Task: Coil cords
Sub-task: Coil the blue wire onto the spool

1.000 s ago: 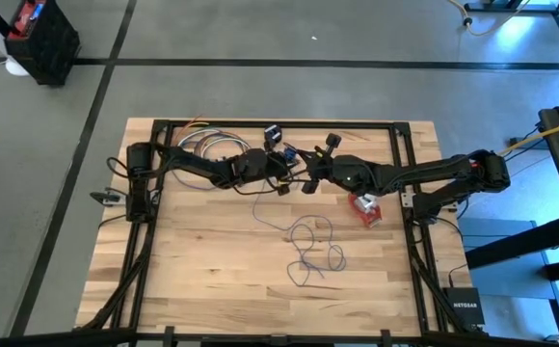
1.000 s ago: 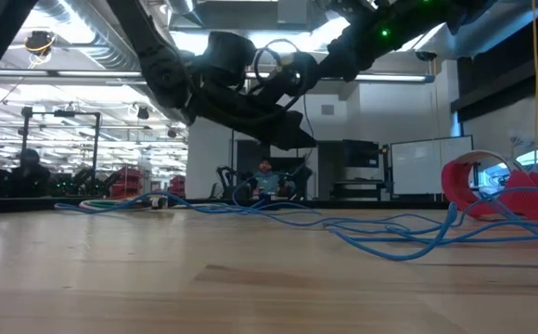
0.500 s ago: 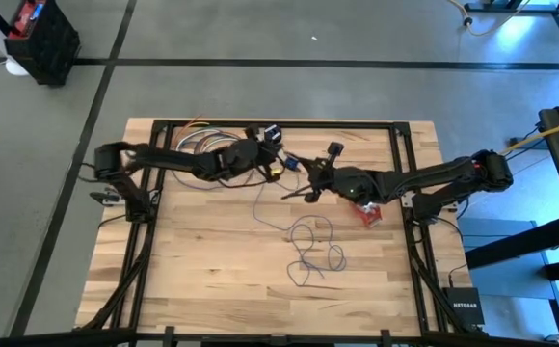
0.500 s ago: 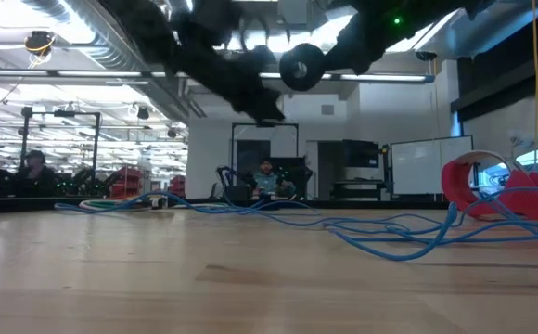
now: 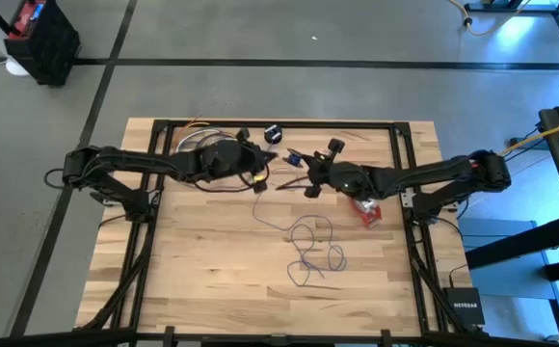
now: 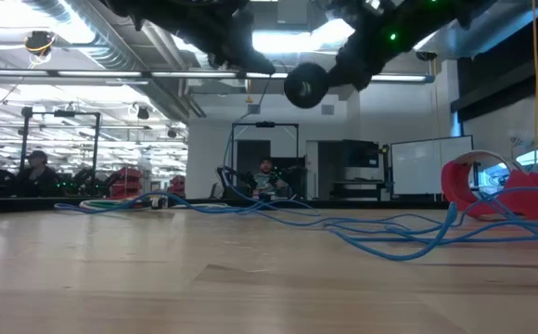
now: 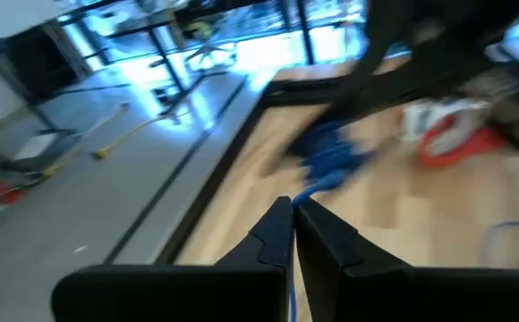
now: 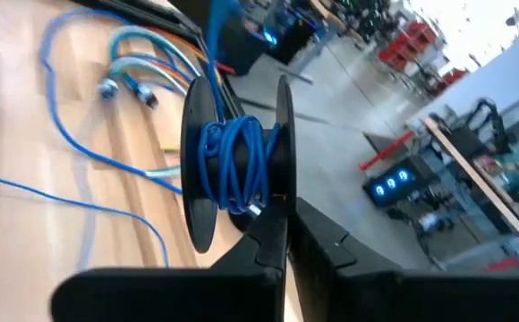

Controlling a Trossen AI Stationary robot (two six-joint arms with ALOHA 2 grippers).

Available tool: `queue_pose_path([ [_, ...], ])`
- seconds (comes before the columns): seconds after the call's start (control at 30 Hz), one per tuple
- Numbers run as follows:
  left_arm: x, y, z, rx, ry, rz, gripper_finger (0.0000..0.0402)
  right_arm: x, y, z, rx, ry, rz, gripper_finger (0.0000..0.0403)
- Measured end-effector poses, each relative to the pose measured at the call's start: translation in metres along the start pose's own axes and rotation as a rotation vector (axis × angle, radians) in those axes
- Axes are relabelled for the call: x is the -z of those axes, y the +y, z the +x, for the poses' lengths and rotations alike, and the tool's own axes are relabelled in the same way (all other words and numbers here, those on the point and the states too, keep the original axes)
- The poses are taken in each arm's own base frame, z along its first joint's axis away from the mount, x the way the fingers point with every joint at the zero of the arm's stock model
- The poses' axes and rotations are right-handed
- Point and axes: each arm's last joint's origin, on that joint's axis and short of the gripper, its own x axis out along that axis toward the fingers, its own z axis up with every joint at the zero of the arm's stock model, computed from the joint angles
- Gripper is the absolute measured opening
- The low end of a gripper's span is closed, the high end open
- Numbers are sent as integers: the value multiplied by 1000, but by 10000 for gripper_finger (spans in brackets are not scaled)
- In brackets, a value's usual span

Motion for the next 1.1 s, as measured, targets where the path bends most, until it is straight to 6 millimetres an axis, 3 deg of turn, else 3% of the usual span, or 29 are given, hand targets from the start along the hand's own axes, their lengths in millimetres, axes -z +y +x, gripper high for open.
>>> queue_pose_path([
  [0.3, -8, -16, -3, 79, -75, -106, 4, 4, 1, 21, 23, -20, 104, 12],
  [0.5, -9, -30, 11, 94, -176, -143, 8, -2, 2, 23, 1, -99, 161, 12],
  [0.77, 8, -51, 34, 116, -167, -99, 4, -12, -3, 21, 30, -199, 263, 12],
  [1.1, 18, -53, 37, 91, -87, -23, 7, -37, -23, 6, -20, -333, 371, 12],
])
